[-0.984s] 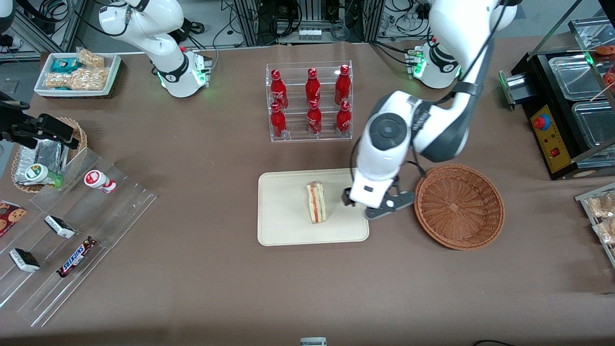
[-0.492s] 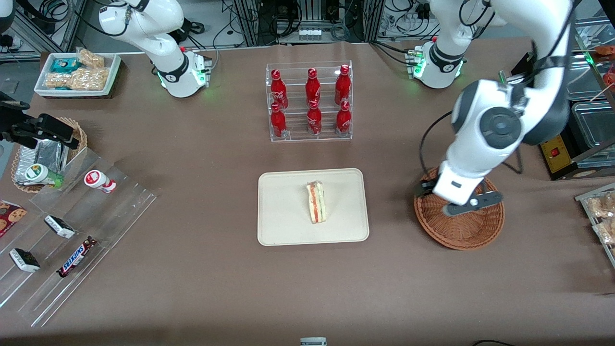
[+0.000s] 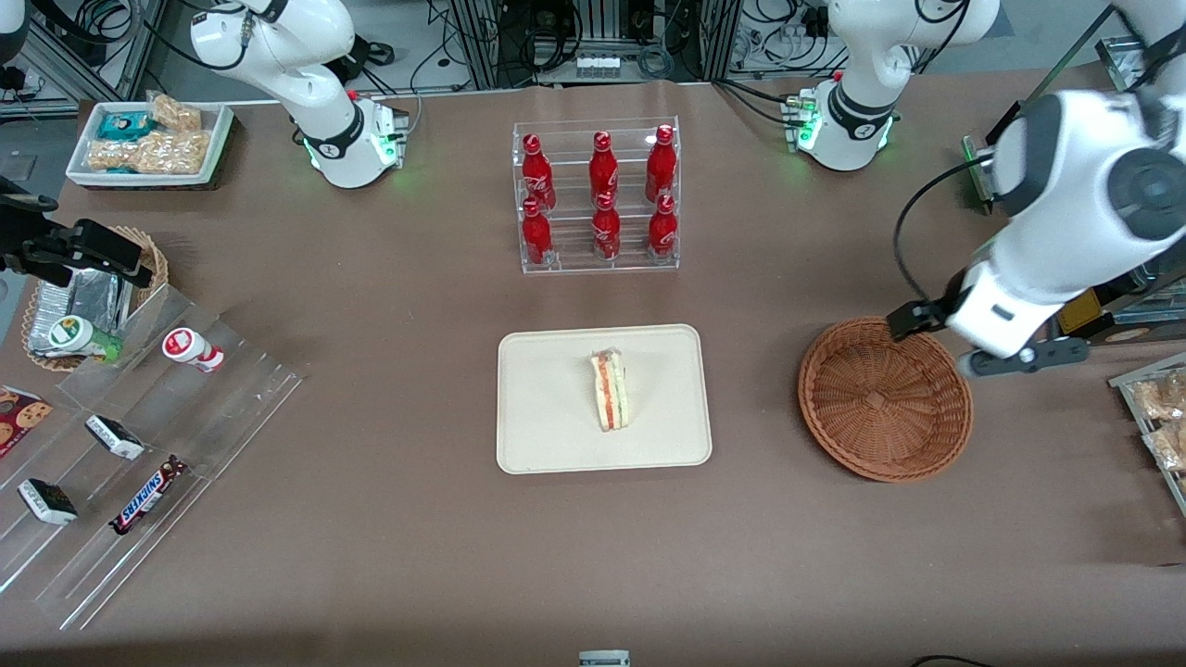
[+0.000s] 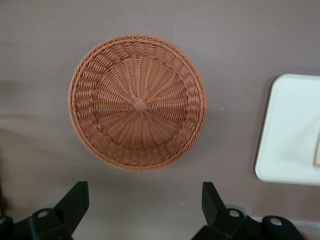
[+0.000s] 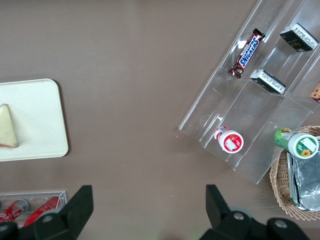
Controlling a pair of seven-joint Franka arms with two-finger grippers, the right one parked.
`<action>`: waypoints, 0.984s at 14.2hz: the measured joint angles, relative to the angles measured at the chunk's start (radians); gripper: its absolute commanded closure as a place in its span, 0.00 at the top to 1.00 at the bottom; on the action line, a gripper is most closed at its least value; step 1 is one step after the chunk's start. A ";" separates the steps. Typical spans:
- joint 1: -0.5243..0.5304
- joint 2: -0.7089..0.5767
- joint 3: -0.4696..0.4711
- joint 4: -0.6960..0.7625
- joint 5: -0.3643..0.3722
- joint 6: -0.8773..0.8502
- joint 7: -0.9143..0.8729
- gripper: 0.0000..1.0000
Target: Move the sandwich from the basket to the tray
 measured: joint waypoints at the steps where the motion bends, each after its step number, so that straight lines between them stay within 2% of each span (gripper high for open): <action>1: 0.040 -0.016 -0.019 0.015 -0.009 -0.039 0.047 1.00; 5: 0.128 -0.036 -0.079 0.100 -0.013 -0.116 0.127 1.00; 9: 0.126 -0.037 -0.080 0.168 -0.013 -0.117 0.144 1.00; 14: 0.081 -0.036 -0.041 0.175 -0.013 -0.148 0.149 1.00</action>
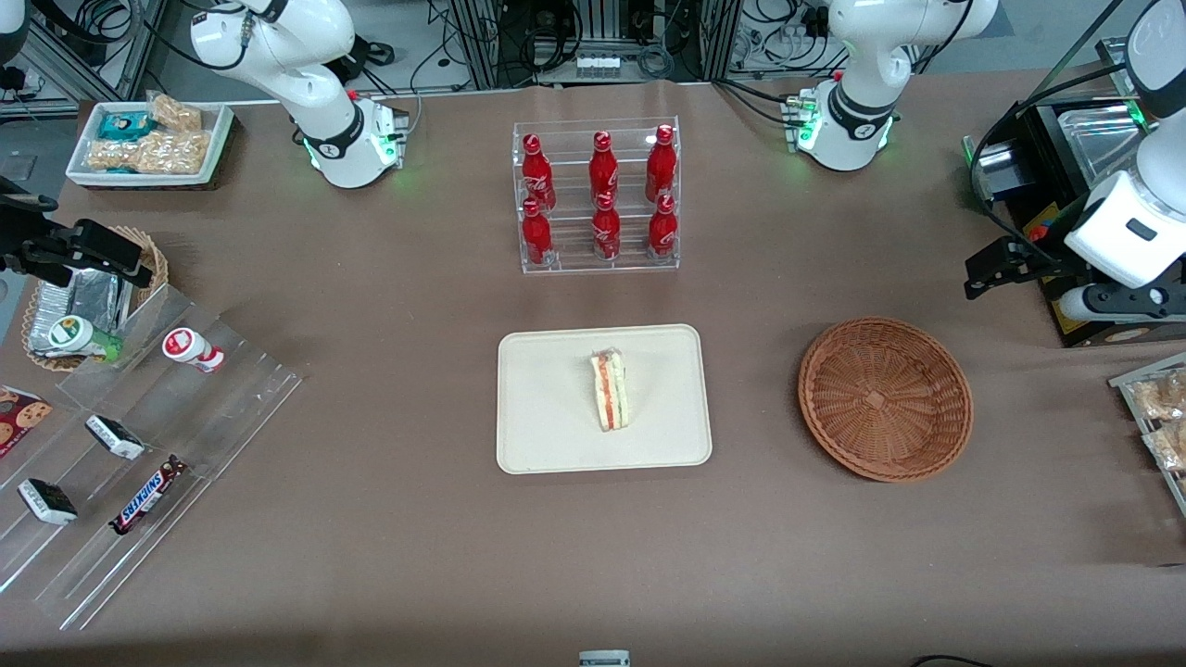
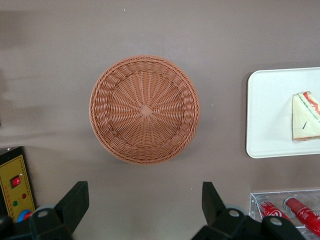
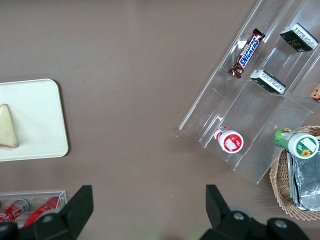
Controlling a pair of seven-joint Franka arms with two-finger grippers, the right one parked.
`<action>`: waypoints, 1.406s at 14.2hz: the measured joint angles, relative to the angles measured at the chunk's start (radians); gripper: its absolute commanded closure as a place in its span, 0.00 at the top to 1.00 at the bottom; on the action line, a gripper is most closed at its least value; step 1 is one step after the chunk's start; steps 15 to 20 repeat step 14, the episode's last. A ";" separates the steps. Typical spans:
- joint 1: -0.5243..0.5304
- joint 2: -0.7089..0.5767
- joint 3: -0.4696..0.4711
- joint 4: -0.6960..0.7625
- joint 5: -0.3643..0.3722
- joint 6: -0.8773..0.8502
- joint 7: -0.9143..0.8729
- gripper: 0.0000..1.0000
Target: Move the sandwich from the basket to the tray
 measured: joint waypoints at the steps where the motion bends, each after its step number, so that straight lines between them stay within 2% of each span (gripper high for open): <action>1: -0.002 0.000 0.001 0.001 0.000 -0.003 0.000 1.00; 20: -0.016 -0.006 -0.010 0.003 0.000 -0.039 0.000 1.00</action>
